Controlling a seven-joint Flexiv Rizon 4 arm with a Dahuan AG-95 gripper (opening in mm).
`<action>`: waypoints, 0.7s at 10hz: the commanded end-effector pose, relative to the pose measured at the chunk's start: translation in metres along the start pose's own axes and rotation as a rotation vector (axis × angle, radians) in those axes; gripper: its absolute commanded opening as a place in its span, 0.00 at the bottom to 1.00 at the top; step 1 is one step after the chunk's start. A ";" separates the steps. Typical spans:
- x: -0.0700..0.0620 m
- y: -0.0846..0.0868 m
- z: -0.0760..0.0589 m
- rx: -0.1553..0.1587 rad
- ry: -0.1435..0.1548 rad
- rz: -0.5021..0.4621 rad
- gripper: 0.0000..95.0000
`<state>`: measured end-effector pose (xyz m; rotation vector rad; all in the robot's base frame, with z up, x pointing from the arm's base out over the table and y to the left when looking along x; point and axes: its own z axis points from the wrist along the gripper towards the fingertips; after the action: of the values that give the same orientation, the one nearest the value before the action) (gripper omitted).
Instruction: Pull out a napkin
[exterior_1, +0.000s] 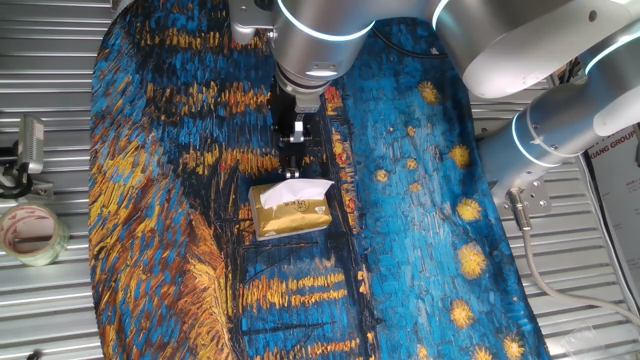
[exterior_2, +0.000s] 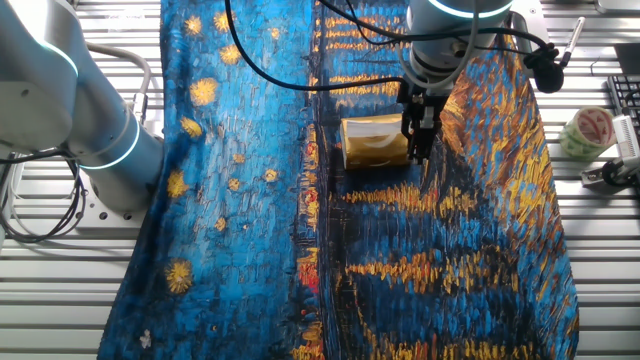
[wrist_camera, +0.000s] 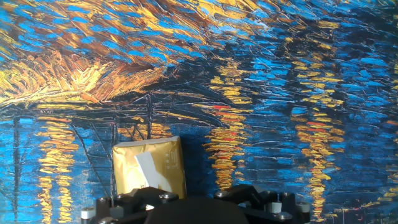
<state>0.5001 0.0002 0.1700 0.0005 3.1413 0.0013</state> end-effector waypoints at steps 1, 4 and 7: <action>0.000 0.000 -0.001 0.002 -0.066 0.019 0.00; 0.000 0.000 -0.001 0.009 -0.066 0.020 0.00; 0.000 0.000 -0.001 0.016 -0.068 0.025 0.00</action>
<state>0.5023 0.0011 0.1699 0.0385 3.0778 -0.0205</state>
